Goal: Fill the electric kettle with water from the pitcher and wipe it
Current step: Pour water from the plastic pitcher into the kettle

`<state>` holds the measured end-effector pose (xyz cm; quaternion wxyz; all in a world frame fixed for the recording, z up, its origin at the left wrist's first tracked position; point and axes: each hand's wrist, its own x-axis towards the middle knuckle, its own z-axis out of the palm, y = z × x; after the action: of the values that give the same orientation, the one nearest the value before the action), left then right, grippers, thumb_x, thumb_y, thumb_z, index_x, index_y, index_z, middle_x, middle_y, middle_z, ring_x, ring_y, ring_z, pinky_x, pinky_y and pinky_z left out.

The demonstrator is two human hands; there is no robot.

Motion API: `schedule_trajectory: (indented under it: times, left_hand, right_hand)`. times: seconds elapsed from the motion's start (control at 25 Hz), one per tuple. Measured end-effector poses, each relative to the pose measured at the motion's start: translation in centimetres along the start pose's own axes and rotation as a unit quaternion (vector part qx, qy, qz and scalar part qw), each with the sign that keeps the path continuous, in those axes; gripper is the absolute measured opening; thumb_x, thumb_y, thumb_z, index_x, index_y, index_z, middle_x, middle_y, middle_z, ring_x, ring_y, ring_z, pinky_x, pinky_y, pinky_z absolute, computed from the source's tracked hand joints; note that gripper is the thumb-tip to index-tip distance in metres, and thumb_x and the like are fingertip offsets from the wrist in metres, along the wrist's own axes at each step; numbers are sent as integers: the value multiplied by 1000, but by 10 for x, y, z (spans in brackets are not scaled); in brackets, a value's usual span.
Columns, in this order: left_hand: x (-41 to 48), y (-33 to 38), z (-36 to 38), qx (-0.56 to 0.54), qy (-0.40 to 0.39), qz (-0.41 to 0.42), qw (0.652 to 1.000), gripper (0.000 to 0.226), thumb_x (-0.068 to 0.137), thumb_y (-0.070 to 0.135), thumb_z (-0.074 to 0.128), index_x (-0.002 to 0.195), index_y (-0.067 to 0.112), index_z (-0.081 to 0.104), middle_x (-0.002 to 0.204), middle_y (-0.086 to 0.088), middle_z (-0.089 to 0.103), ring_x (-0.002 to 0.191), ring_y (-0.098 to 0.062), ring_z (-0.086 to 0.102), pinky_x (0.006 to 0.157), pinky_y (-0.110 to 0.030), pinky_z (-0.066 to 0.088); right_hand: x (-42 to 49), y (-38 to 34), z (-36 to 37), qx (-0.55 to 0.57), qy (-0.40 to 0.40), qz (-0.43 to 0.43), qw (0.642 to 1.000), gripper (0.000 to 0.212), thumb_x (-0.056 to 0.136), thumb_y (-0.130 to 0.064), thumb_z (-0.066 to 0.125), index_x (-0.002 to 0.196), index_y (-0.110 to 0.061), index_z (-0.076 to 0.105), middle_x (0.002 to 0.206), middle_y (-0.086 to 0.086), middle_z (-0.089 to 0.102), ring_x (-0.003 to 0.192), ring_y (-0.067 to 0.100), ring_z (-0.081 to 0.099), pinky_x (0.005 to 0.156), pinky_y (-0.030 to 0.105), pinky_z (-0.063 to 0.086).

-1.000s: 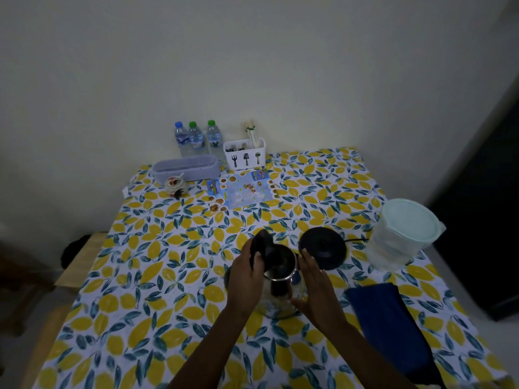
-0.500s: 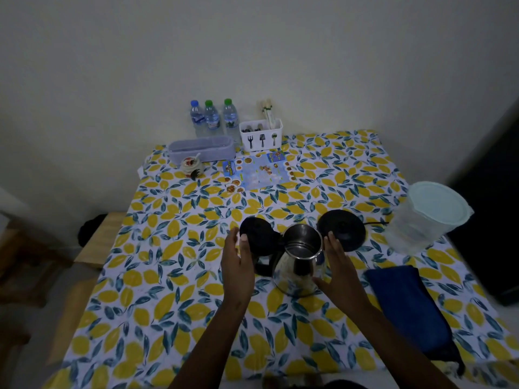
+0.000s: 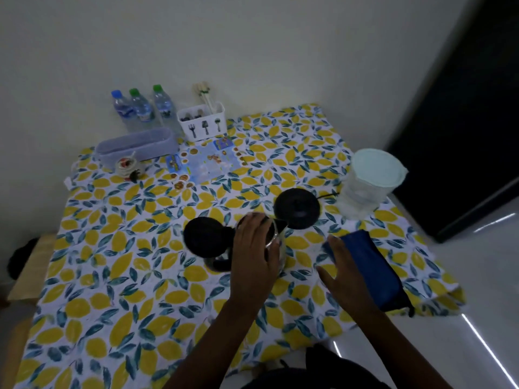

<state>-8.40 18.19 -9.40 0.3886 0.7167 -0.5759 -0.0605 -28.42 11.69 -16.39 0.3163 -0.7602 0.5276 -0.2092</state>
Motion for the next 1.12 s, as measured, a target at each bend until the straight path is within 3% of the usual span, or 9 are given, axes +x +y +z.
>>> schedule_trajectory:
  times: [0.16, 0.4, 0.56, 0.72, 0.88, 1.0, 1.12]
  left_hand:
    - [17, 24, 61, -4, -108, 19, 994, 53, 97, 44, 35, 141, 16, 40, 151, -1, 39, 142, -9, 20, 118, -36, 25]
    - [56, 70, 150, 0, -195, 70, 978, 49, 98, 41, 41, 140, 17, 42, 150, -1, 39, 144, -15, 22, 117, -43, 30]
    - [96, 100, 189, 9, -205, 91, 975, 50, 97, 40, 40, 139, 14, 42, 151, -4, 37, 143, -19, 24, 116, -44, 30]
    - [144, 123, 214, 30, -184, 98, 978, 51, 96, 38, 42, 140, 13, 40, 151, -6, 36, 143, -22, 25, 116, -44, 30]
    - [178, 138, 228, 83, -209, 90, 970, 73, 89, 55, 33, 145, 10, 29, 157, -12, 25, 147, -28, 14, 118, -42, 11]
    - [197, 145, 247, 141, -267, 83, 950, 97, 76, 73, 28, 148, 7, 19, 160, -15, 15, 148, -35, 3, 119, -48, 3]
    - [198, 144, 267, 236, -277, 106, 926, 100, 74, 75, 37, 147, 10, 19, 158, -20, 19, 144, -46, 12, 116, -59, 16]
  right_hand:
    - [5, 37, -34, 23, 14, 68, 997, 73, 91, -30, 58, 149, -17, 16, 155, -6, 14, 144, 12, 9, 113, 26, 13]
    - [40, 108, -98, 54, 79, 124, 988, 63, 91, -29, 58, 145, -11, 31, 153, 9, 31, 139, 24, 31, 110, 33, 25]
    - [86, 143, -133, 100, 135, 119, 979, 52, 89, -20, 62, 136, -8, 44, 141, 12, 45, 128, 26, 44, 103, 33, 35]
    - [148, 165, -162, 210, 179, 165, 947, 35, 90, -18, 61, 123, -8, 54, 123, 9, 57, 114, 23, 55, 90, 33, 43]
    - [197, 163, -183, 281, 196, 173, 923, 30, 91, -19, 58, 119, -7, 55, 116, 5, 58, 104, 13, 54, 85, 24, 38]
    - [236, 158, -192, 324, 162, 166, 917, 23, 94, -27, 54, 113, -13, 58, 110, 0, 59, 101, 12, 55, 84, 24, 37]
    - [263, 163, -187, 321, 63, 144, 934, 26, 95, -37, 50, 105, -16, 63, 103, 1, 64, 91, 12, 59, 79, 28, 43]
